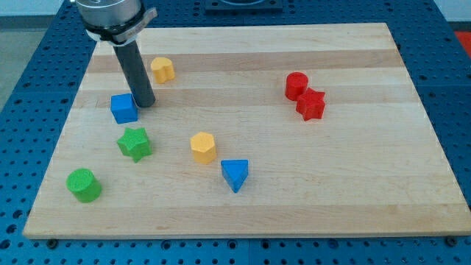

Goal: Point your arm towards the blue triangle

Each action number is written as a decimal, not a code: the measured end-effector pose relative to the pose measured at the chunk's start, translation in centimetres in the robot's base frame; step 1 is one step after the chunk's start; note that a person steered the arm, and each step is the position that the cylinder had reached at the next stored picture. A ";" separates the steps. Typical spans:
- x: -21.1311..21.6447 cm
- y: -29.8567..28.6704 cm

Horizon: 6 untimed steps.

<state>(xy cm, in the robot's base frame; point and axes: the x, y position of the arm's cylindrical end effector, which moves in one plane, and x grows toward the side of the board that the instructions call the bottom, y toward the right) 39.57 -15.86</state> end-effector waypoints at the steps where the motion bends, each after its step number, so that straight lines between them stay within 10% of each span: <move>1: 2.7 0.5; 4: 1.5 -5.4; 6: 3.4 10.8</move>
